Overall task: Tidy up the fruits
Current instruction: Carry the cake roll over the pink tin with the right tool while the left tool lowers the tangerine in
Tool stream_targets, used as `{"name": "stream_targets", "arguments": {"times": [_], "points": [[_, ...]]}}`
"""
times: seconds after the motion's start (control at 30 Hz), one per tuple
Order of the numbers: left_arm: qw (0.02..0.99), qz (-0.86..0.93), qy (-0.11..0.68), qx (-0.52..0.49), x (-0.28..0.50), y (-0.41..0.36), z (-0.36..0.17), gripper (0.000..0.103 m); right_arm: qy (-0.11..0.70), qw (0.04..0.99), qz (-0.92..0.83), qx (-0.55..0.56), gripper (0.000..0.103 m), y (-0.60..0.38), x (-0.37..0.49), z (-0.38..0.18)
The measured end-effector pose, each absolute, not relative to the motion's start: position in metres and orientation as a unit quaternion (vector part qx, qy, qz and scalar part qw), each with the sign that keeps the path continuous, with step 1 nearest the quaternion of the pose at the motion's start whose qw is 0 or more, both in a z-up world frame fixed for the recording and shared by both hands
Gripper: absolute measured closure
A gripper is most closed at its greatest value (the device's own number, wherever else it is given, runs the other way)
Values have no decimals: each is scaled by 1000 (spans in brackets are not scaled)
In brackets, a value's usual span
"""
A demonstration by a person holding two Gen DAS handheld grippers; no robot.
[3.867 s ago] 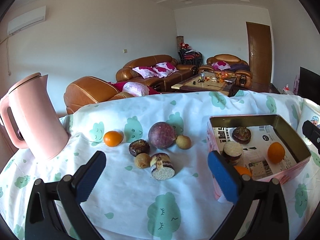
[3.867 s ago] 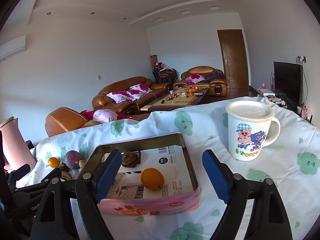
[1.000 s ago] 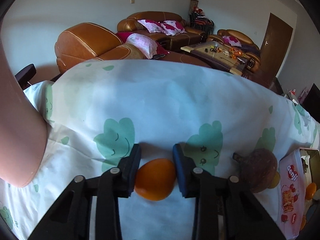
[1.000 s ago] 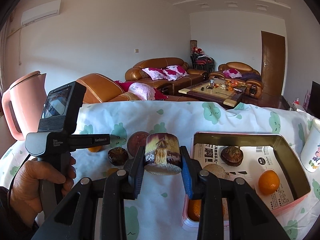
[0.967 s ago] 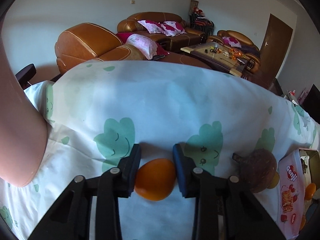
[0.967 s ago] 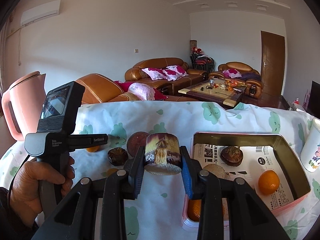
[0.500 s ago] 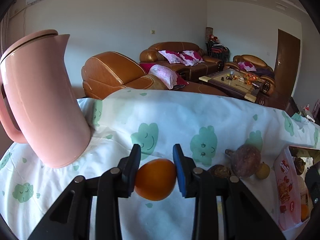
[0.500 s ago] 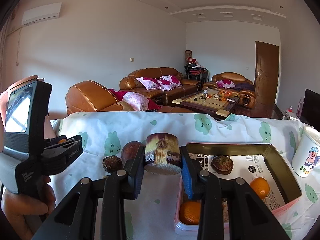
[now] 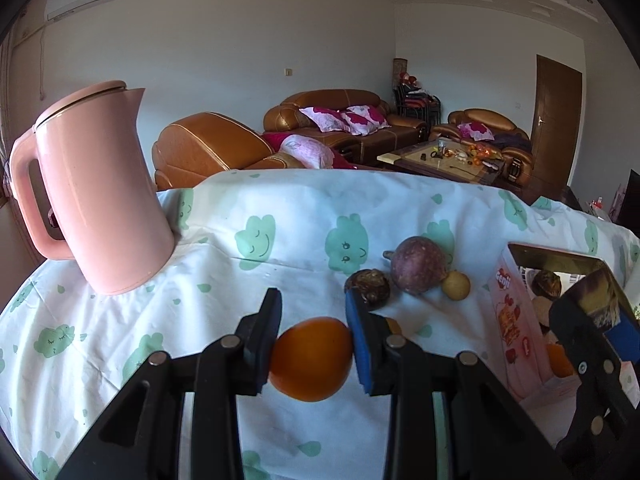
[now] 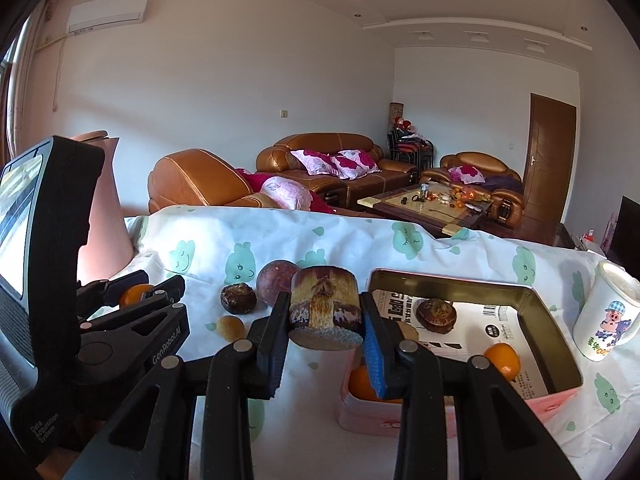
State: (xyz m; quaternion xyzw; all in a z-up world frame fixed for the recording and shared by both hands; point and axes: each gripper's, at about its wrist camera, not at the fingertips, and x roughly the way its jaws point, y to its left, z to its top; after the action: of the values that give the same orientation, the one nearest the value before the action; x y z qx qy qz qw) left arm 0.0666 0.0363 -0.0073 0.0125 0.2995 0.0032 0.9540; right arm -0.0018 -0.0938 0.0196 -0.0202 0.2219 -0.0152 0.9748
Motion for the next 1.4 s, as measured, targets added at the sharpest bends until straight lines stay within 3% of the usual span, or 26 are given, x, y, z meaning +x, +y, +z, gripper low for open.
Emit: {"name": "stream_targets", "arguments": {"times": [0.8, 1.4], "points": [[947, -139, 287, 47, 45, -103, 8, 68, 203, 967, -144, 50, 68, -269, -15, 41], [923, -151, 348, 66, 64, -154, -19, 68, 318, 944, -44, 74, 67, -280, 40, -2]]}}
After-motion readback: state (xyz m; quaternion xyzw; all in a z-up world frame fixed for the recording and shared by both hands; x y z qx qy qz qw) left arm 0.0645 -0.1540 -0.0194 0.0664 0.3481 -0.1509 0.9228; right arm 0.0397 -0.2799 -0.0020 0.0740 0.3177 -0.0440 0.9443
